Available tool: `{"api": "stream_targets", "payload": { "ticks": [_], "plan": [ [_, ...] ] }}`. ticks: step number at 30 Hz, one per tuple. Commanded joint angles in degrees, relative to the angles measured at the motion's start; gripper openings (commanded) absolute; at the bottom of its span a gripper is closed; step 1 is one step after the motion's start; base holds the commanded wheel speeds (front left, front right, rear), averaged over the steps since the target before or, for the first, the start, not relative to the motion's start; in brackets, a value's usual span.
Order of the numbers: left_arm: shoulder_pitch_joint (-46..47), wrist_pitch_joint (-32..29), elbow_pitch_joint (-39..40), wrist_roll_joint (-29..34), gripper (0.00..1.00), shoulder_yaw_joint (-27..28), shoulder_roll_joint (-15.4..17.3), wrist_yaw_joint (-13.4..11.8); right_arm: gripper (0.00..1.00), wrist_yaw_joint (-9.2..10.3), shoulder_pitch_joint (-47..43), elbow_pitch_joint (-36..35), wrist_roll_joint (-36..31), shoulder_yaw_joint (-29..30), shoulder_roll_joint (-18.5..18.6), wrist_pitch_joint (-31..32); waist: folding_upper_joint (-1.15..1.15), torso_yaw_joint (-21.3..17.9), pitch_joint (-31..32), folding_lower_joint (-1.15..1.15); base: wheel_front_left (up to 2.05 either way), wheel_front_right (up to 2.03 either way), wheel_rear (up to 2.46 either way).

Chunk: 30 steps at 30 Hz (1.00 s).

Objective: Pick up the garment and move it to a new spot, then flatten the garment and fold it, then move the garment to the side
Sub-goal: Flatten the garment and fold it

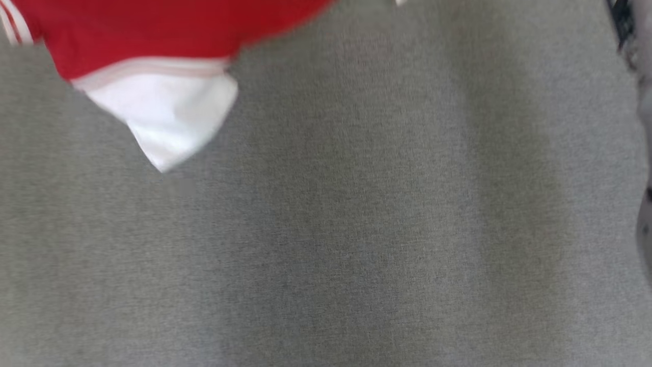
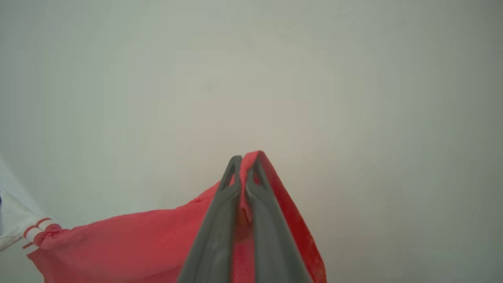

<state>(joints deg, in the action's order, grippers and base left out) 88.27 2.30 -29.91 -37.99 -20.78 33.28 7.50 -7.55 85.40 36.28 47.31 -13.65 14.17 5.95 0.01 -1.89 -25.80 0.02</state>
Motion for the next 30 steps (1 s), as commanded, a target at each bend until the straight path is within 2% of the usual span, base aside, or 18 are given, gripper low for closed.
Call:
{"api": "stream_targets", "payload": {
  "ticks": [1,9,15,19,24,30],
  "plan": [
    [3.1,0.7,-1.2,0.3,0.00,-0.4,-0.2,-0.1,0.00,0.13,2.3,1.1,-0.5,-0.2,-0.5,-0.4,-0.01,-1.7,-5.0,-0.02,0.00,0.00,0.00],
    [21.1,1.8,-8.8,-0.7,0.00,-7.7,-3.0,-0.1,0.00,0.13,15.5,9.7,-2.8,-0.5,-1.2,-2.7,-0.01,-2.2,-8.3,-0.02,0.00,0.00,0.00],
    [27.2,3.7,-13.6,-2.4,0.00,-13.1,-4.6,-0.1,0.00,0.13,19.3,13.0,-3.0,-1.3,0.0,-4.2,-0.01,-1.5,-9.7,-0.02,0.00,0.00,0.00],
    [27.5,4.9,-15.7,-4.7,0.00,-16.1,-4.4,-0.1,0.00,0.13,20.0,14.8,-2.9,-2.2,0.7,-4.9,-0.01,-1.6,-10.3,-0.02,0.00,0.00,0.00],
    [23.9,5.1,-17.6,-9.7,0.00,-18.5,-4.1,-0.1,0.00,0.13,18.4,15.4,-1.9,-3.8,1.6,-5.6,-0.01,-1.8,-10.2,-0.02,0.00,0.00,0.00],
    [14.4,8.0,-13.1,-15.9,0.00,-21.3,-2.1,-0.1,0.00,0.13,9.3,9.2,1.9,-8.5,5.8,-5.0,-0.01,-1.3,-7.2,-0.02,0.00,0.00,0.00]
  ]
}}
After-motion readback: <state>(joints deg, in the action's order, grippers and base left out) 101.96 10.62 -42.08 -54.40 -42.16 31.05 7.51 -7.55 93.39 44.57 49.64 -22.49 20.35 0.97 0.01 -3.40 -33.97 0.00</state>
